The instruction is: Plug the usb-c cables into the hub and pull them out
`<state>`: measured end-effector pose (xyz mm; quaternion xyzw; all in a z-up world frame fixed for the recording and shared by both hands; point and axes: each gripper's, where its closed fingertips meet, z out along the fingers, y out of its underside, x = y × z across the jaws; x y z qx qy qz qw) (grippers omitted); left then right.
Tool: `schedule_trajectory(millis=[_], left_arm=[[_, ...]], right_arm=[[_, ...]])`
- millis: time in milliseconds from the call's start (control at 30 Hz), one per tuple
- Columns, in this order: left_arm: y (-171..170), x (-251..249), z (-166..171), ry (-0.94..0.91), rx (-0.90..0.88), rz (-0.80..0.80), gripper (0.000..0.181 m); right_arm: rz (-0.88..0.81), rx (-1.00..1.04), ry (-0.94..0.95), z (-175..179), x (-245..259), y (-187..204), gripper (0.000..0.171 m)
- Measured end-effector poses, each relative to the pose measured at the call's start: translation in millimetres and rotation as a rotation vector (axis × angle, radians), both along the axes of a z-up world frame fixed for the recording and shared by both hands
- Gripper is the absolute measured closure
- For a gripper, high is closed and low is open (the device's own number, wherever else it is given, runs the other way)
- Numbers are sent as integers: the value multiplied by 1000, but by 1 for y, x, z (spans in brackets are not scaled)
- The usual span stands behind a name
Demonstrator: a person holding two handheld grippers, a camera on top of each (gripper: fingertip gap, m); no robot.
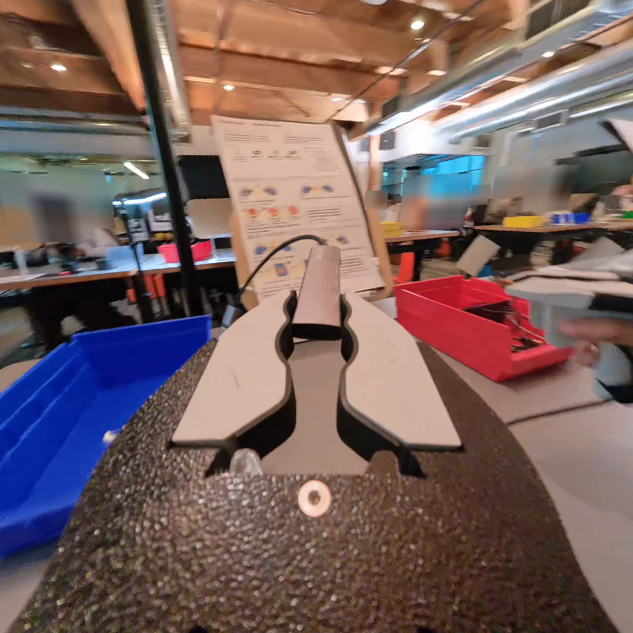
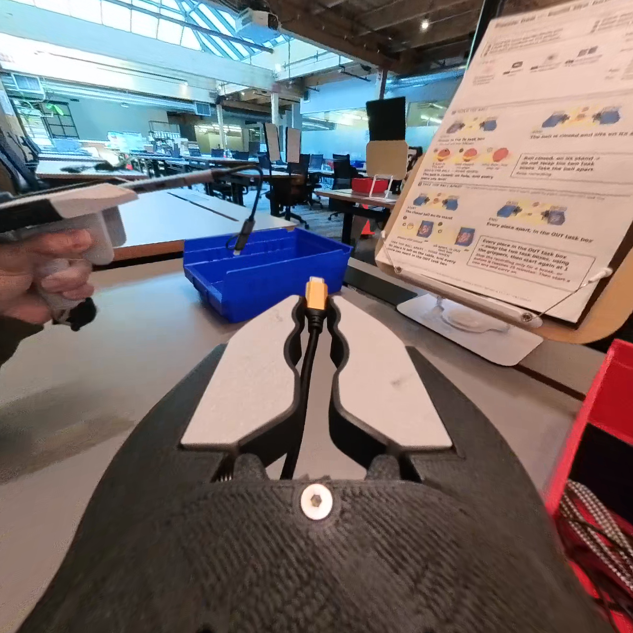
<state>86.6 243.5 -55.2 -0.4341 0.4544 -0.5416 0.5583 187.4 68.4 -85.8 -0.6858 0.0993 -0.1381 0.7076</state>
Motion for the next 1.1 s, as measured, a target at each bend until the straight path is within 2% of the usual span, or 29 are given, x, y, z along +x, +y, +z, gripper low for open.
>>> schedule_trajectory(millis=[200,367,500,633,900,1033,1100], left_arm=[[-33,10,-8,28,46,-136,158],[-42,12,-10,40,29,-192,158],[-49,15,-13,55,27,-219,158],[-55,16,-16,66,33,-238,158],[-62,23,-28,98,27,-267,158],[-60,24,-29,101,21,-267,158],[-58,25,-31,102,13,-265,158]], right_arm=[[-10,-247,-260,45,15,-31,159],[-172,-427,-436,103,79,-85,159],[-269,-453,-527,133,139,-119,159],[-241,-397,-495,113,174,-126,159],[-92,-300,-372,32,178,-82,159],[-157,-502,-362,-15,200,-87,158],[-264,-668,-311,-40,223,-107,158]])
